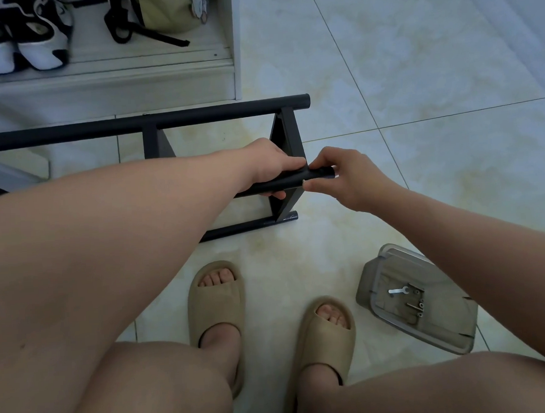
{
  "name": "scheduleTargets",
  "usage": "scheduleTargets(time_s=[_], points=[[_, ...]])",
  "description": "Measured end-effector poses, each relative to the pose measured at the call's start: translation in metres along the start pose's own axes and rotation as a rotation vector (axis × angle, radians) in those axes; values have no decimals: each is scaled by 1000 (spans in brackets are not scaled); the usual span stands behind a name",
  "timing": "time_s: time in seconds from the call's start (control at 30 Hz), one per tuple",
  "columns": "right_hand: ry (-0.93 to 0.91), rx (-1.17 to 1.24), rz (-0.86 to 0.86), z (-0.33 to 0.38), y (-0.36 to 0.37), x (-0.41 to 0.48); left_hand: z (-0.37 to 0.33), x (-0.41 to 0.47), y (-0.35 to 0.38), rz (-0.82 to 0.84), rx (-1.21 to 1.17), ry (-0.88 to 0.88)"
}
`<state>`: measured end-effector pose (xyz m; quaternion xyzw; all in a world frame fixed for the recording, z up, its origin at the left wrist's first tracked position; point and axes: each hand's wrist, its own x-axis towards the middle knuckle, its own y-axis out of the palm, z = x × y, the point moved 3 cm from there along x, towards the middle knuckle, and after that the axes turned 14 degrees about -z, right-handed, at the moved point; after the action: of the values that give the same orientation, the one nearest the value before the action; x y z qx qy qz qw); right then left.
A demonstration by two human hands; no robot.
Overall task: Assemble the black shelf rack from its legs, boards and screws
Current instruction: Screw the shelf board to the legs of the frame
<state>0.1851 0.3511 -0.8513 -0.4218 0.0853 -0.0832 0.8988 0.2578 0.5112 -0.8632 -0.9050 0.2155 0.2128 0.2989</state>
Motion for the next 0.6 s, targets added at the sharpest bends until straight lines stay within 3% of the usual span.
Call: scheduleTargets(time_s=[0.6], points=[[50,58,-39,-5,3,0,1,3,-1,5,-30,-71]])
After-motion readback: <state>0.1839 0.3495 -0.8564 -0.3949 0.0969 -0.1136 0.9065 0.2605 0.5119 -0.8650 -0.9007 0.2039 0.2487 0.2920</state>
